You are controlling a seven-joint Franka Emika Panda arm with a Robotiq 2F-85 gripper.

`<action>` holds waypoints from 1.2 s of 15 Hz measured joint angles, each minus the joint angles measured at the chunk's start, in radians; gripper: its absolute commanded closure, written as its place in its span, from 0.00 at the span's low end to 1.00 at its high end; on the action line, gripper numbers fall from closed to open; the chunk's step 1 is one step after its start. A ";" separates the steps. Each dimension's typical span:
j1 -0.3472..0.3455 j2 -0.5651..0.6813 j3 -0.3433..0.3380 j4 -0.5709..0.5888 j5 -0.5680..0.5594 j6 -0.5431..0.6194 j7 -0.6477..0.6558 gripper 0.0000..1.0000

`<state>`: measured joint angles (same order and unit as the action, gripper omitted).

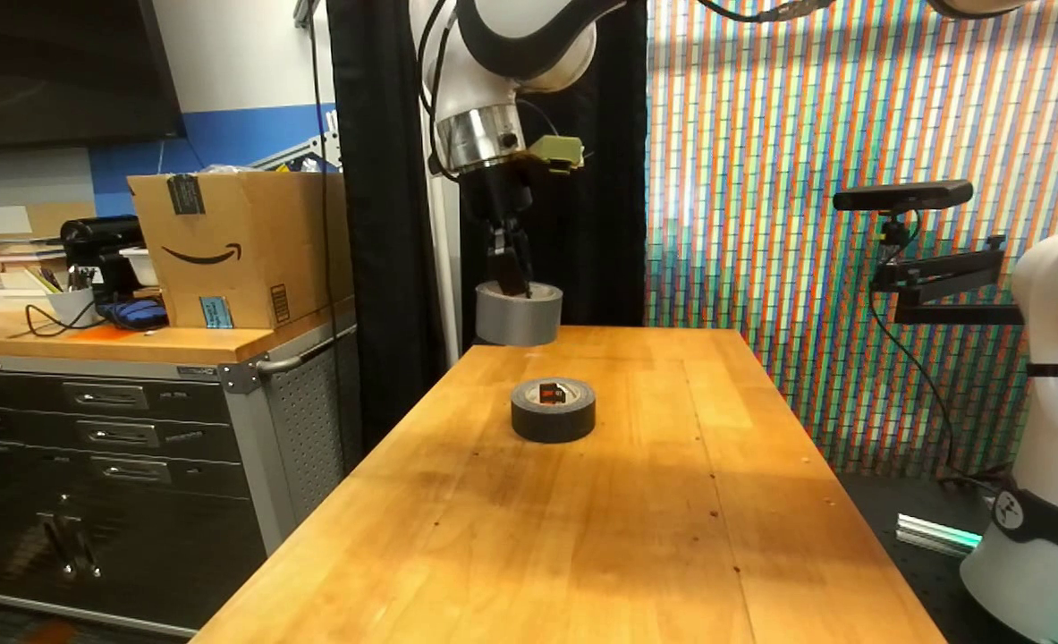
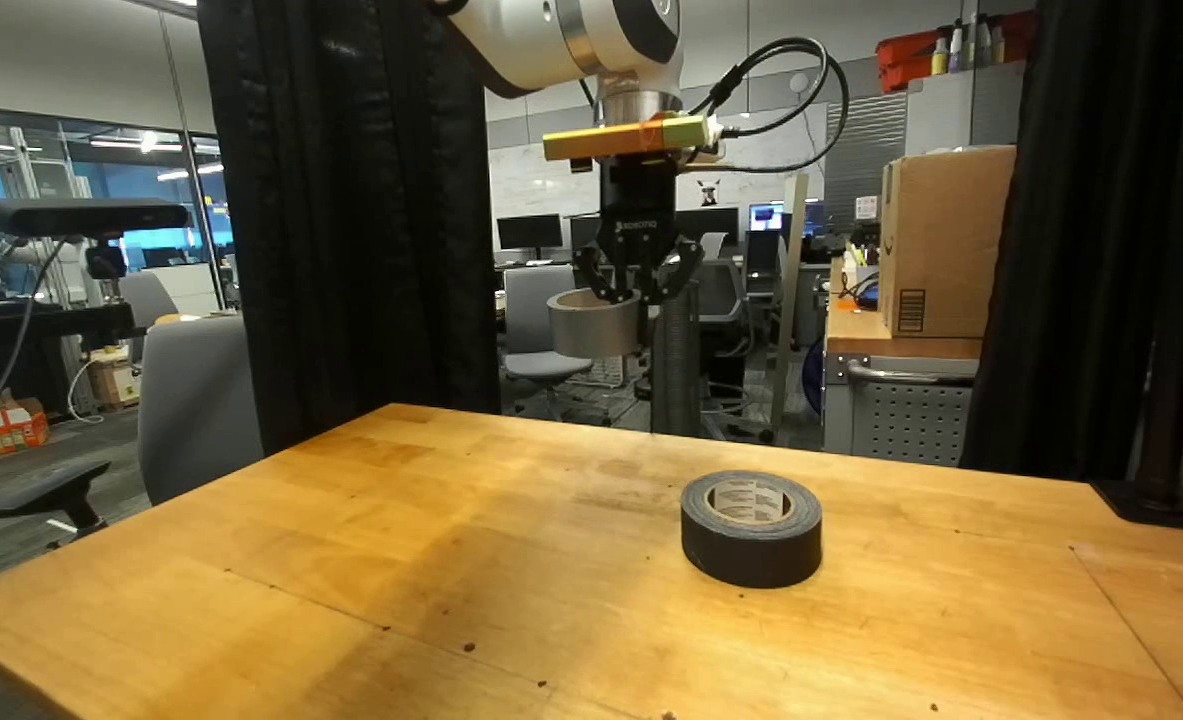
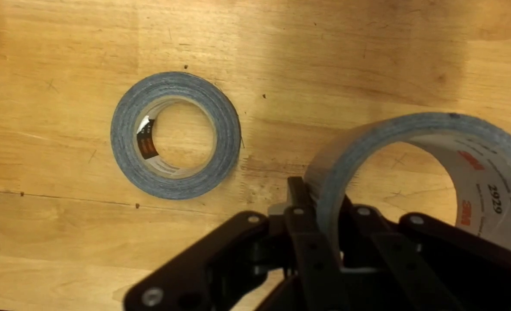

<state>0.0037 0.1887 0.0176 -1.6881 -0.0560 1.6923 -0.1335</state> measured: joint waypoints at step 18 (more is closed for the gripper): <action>-0.150 0.010 -0.102 -0.261 0.024 0.148 -0.165 0.92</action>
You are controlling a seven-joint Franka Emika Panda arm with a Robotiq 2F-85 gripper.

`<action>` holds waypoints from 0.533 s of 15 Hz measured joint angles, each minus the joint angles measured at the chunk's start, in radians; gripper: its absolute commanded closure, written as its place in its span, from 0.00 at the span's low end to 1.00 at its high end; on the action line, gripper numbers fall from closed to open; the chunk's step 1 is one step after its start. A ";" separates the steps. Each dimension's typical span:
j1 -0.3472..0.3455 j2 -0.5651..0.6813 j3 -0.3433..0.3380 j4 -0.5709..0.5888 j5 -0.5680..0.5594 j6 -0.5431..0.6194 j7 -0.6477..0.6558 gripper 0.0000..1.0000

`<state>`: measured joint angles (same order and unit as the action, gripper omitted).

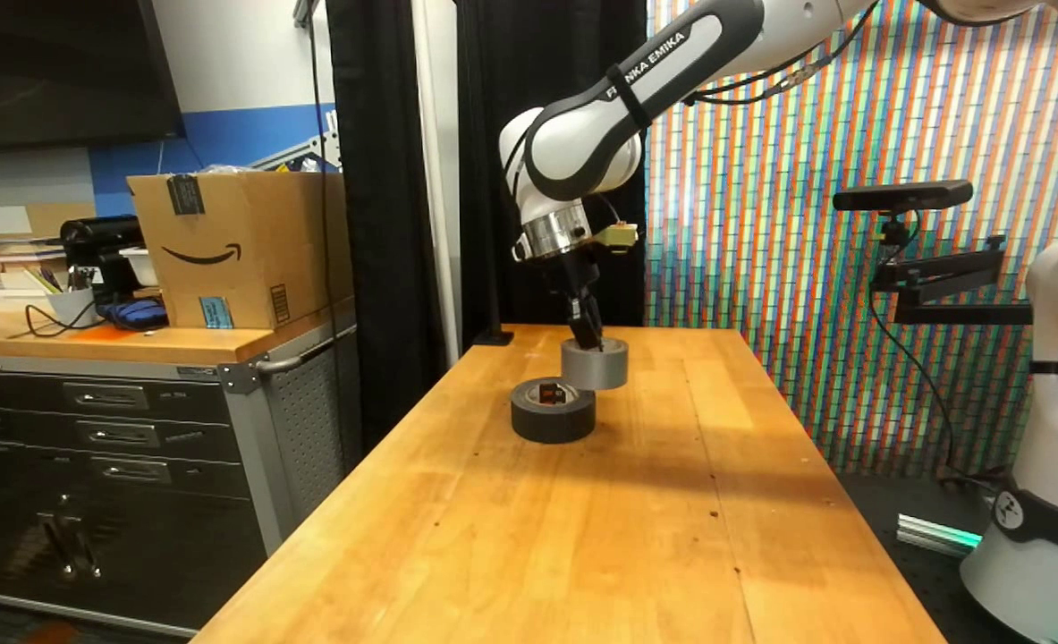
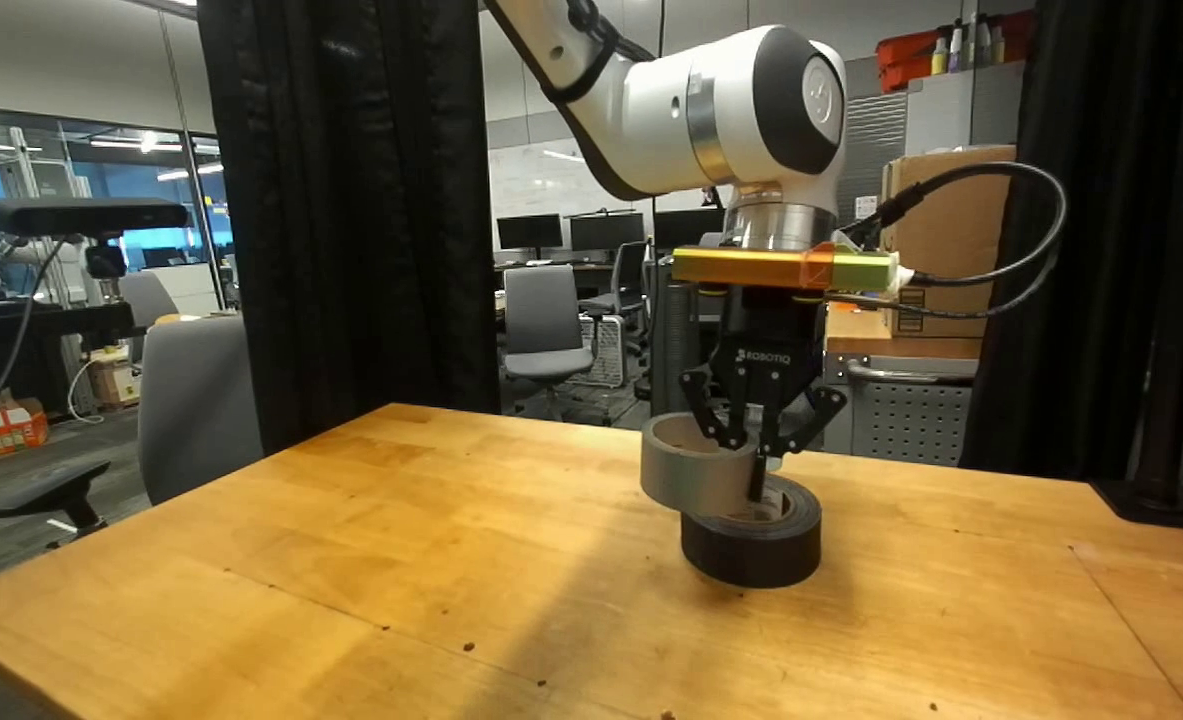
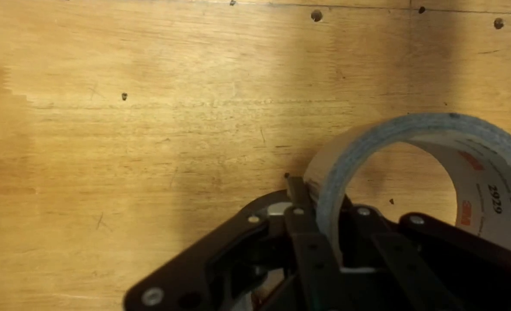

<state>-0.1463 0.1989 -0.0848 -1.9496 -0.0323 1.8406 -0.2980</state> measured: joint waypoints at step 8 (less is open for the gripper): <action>0.015 0.001 0.007 -0.001 -0.023 0.049 -0.017 0.92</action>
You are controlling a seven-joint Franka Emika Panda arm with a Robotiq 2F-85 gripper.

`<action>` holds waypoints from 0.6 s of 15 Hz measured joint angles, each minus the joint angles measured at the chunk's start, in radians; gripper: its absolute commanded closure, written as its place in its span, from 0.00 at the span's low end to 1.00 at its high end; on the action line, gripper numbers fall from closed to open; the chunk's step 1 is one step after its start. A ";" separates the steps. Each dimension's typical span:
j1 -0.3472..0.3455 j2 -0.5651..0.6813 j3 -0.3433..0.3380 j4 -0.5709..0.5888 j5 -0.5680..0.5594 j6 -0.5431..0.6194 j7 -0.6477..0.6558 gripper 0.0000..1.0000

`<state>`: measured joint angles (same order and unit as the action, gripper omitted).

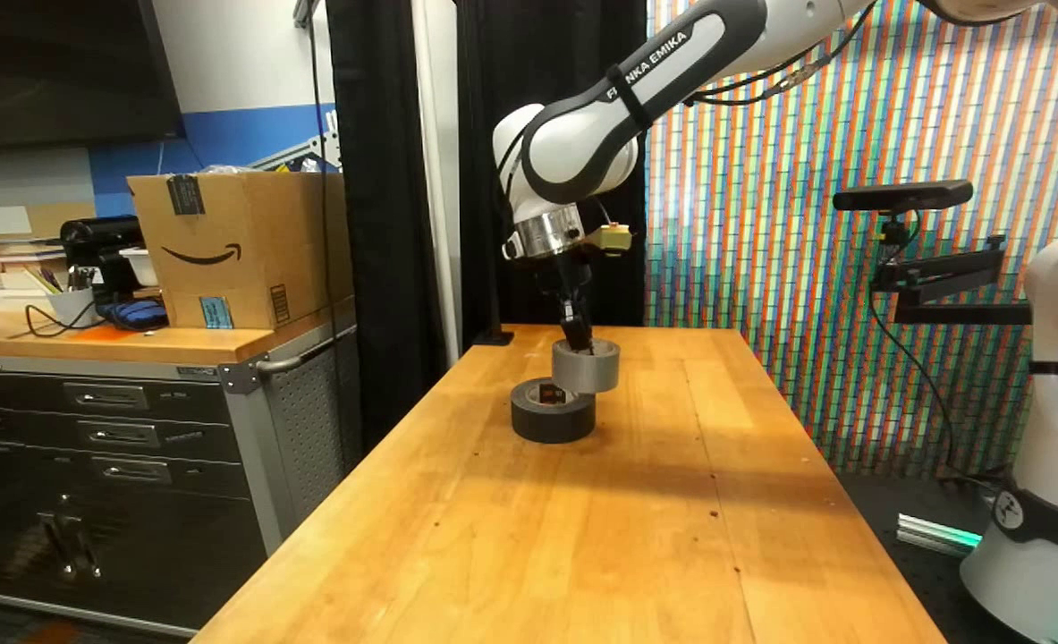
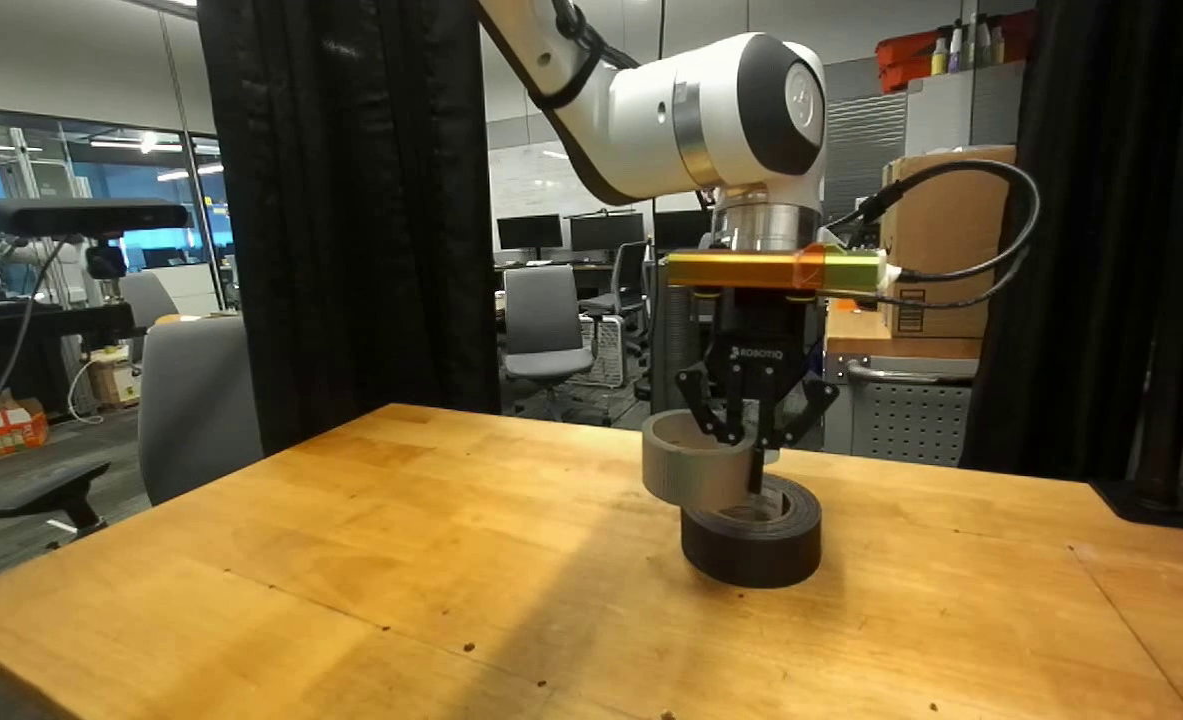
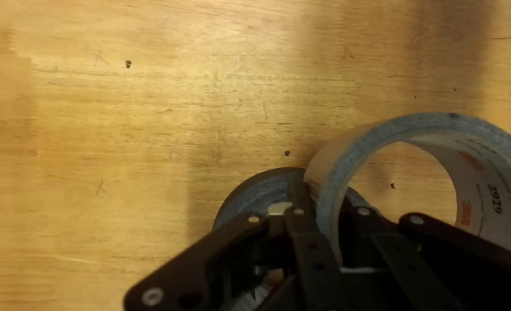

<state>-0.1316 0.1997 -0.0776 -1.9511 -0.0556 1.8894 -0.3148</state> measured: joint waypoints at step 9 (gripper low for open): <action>-0.025 0.024 -0.017 0.004 -0.001 0.023 -0.026 0.92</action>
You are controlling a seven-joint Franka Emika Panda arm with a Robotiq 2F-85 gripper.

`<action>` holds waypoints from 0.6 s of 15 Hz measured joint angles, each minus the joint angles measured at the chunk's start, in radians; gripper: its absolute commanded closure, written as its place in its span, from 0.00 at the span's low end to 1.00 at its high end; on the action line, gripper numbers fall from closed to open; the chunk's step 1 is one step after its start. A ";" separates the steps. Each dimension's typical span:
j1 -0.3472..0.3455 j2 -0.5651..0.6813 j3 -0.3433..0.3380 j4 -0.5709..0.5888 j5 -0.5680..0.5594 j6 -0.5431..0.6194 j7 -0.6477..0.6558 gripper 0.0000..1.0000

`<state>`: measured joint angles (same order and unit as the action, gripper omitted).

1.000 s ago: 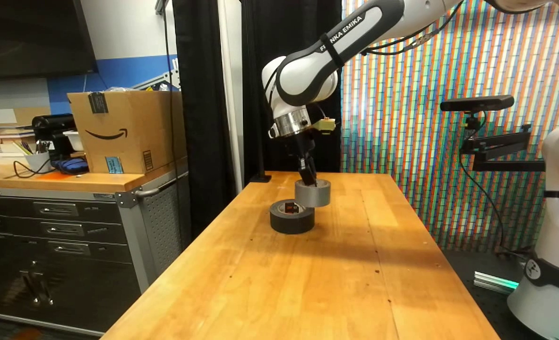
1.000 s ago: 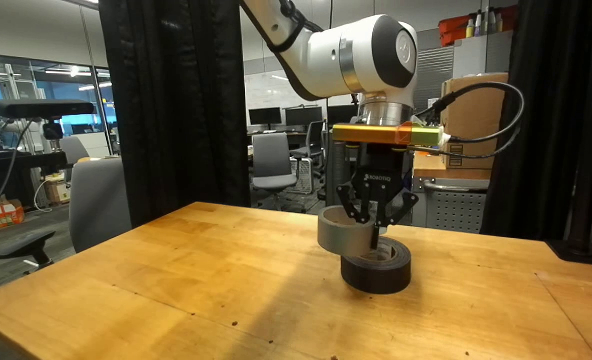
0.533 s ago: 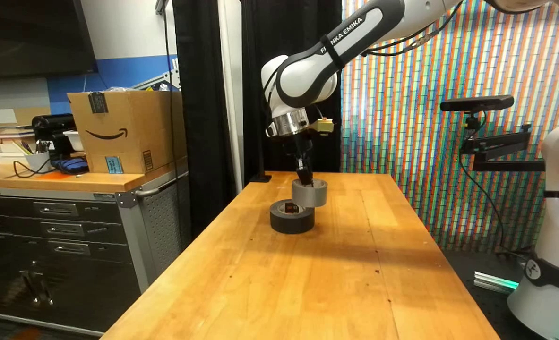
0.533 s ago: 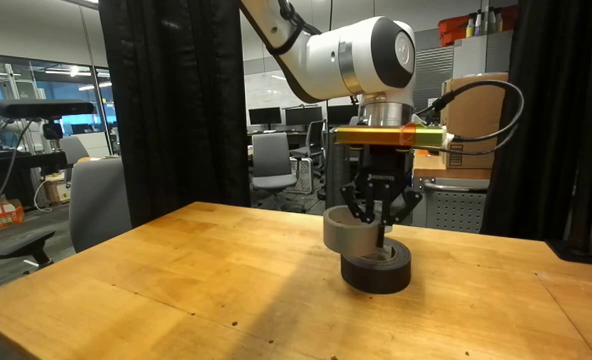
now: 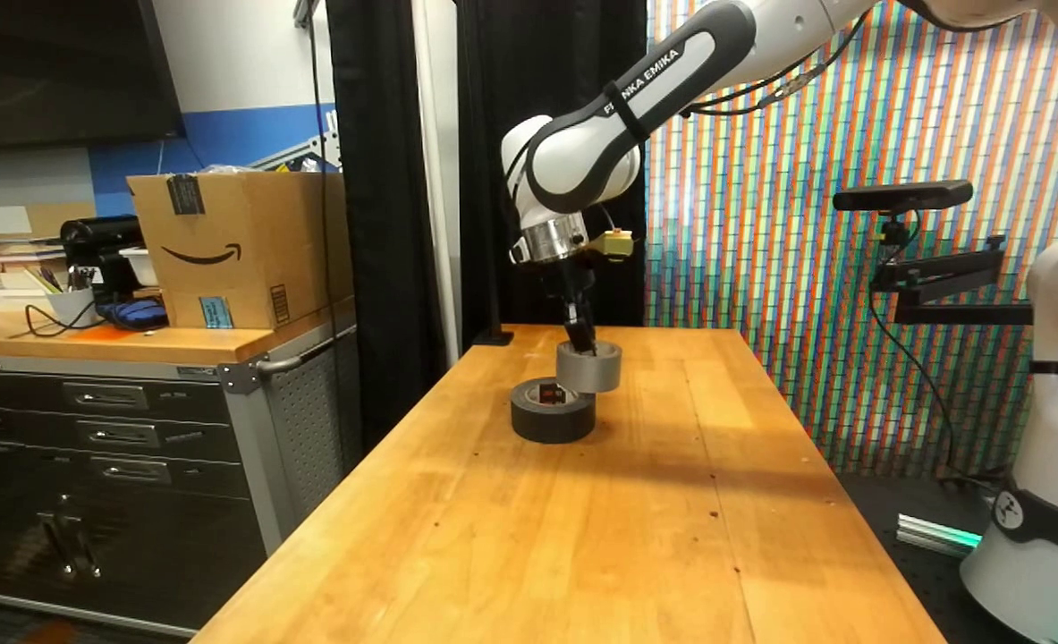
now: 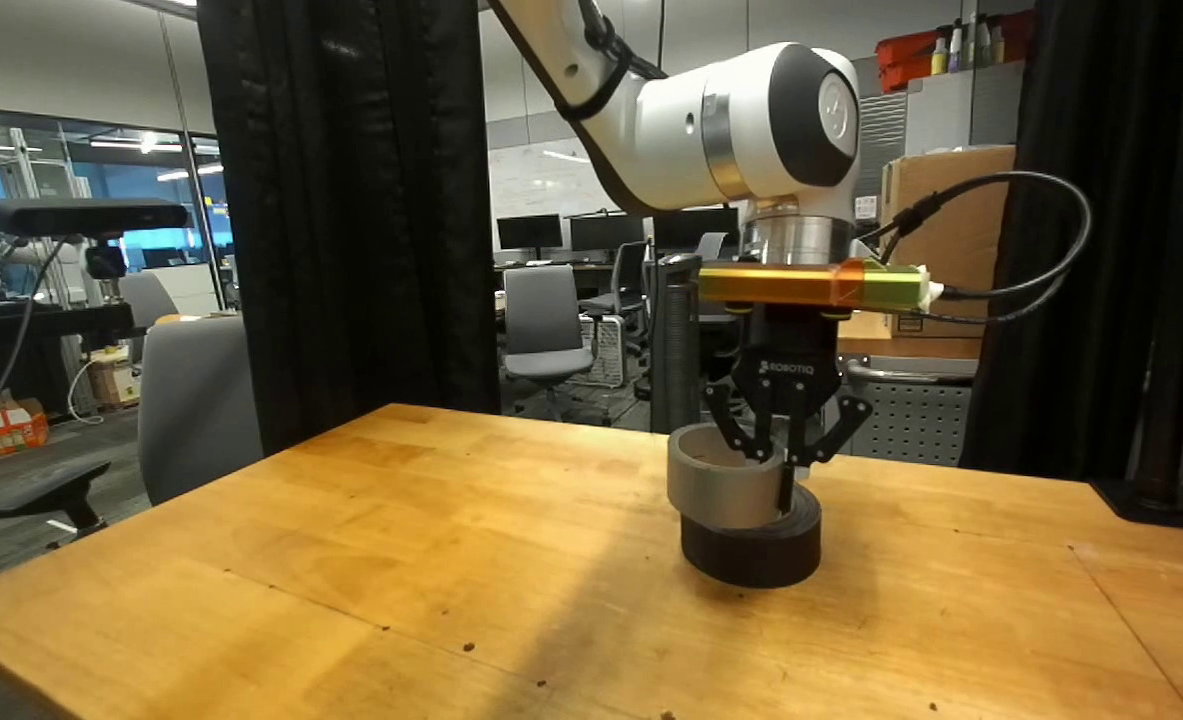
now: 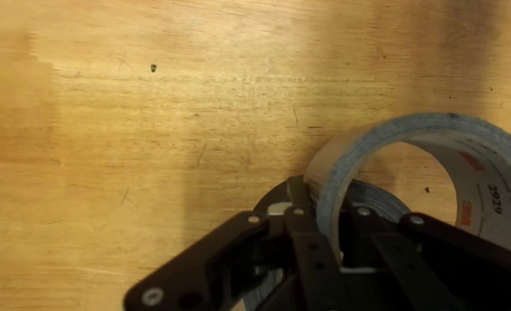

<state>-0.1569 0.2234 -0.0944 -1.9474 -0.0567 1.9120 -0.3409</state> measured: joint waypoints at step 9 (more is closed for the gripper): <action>0.034 0.049 0.025 0.078 -0.024 -0.026 0.003 0.92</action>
<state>-0.1233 0.2728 -0.0699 -1.8695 -0.0811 1.8864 -0.3376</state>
